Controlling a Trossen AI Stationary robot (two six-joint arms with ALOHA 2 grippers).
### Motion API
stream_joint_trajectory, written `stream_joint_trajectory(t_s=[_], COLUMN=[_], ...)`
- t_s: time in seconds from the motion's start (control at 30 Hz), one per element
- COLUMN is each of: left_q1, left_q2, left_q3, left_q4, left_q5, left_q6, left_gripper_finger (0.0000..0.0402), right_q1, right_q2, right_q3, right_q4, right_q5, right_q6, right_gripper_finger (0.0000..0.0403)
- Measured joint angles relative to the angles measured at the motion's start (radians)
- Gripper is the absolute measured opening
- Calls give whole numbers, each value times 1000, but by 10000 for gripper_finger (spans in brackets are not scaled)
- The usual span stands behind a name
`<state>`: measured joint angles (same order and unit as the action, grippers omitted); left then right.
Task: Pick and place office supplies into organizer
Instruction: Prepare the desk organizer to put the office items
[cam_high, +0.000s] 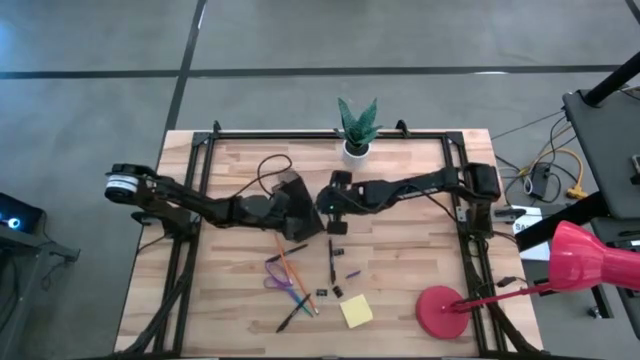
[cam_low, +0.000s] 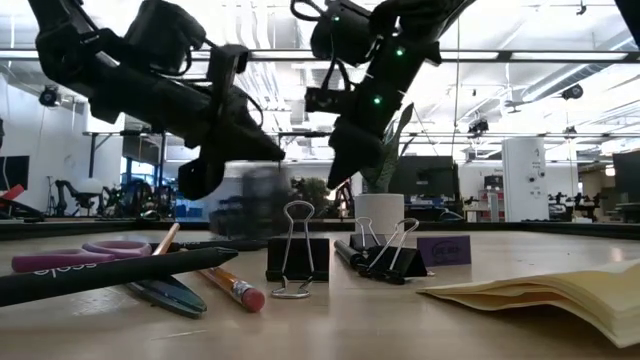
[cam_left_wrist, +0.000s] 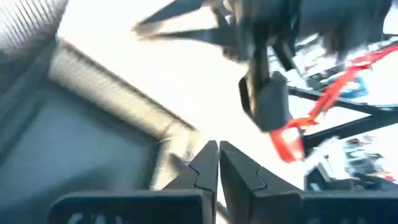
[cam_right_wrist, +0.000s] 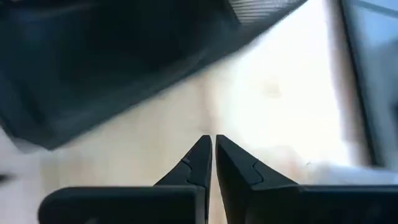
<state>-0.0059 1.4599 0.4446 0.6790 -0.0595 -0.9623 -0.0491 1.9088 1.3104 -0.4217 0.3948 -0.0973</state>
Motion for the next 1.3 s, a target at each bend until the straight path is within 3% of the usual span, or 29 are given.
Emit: stream_joint_trajectory(t_s=[0.23, 0.33, 0.53, 0.6, 0.73, 0.87, 1.13, 1.3], left_q1=[-6, -6, 23, 70, 189, 304, 487, 544], left_q2=[-137, -255, -486, -530, -560, -509, -291, -161], left_q3=[-3, 2, 7, 2, -5, -3, 2, 38], left_q4=[-82, -234, -671, -800, -821, -803, -585, -494], left_q5=[-36, -100, -355, -391, -341, -290, -6, 9], left_q6=[34, 88, 142, 154, 296, 413, 511, 536], left_gripper_finger=[0, 0, 0, 0, 0, 0, 0, 0], right_q1=[-28, -33, -32, -32, -33, -32, -32, -31], right_q2=[-33, -43, -50, -50, -50, -50, -50, -49], right_q3=[-3, -3, -3, -3, -3, -3, -3, -3], right_q4=[-2, -2, 1, 2, 1, -26, -103, -137], right_q5=[43, 38, -131, -209, -313, -413, -578, -658], right_q6=[76, 94, 121, 150, 235, 306, 393, 424], right_gripper_finger=[13, 13, 13, 13, 13, 13, 13, 13])
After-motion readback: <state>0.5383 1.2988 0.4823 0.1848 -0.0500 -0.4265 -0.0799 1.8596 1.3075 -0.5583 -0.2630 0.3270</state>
